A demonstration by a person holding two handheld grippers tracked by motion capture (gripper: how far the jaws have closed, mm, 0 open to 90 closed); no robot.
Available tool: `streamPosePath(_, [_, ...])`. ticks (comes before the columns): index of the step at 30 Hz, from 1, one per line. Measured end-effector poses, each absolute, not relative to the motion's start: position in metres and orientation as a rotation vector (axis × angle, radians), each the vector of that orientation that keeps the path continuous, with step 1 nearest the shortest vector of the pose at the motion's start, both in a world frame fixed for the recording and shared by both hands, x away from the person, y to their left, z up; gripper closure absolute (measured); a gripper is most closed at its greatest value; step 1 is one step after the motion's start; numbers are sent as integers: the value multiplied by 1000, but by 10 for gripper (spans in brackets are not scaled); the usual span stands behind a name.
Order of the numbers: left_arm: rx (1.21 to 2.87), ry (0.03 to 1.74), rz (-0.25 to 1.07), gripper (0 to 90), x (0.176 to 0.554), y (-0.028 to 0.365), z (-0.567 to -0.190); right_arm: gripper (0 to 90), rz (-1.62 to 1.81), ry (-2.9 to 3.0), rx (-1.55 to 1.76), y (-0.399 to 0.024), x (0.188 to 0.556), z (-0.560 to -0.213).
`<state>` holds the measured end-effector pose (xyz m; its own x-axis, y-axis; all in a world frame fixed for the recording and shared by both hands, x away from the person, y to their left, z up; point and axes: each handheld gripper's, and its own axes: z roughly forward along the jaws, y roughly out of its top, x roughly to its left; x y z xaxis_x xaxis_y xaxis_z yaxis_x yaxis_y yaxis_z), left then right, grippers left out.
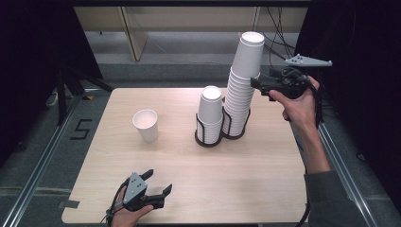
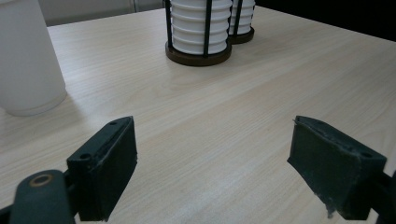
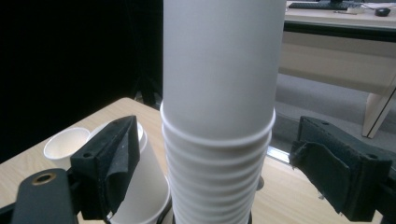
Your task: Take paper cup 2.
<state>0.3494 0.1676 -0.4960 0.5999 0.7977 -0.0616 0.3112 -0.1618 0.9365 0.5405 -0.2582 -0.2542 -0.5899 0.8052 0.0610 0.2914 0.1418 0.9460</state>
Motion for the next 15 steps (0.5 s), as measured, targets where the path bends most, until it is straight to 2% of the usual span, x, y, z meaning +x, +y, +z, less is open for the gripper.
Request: streamPosePath(15, [1735,917,535,144,349,167,-496,155,1465,1928,1056,-235,579,-230])
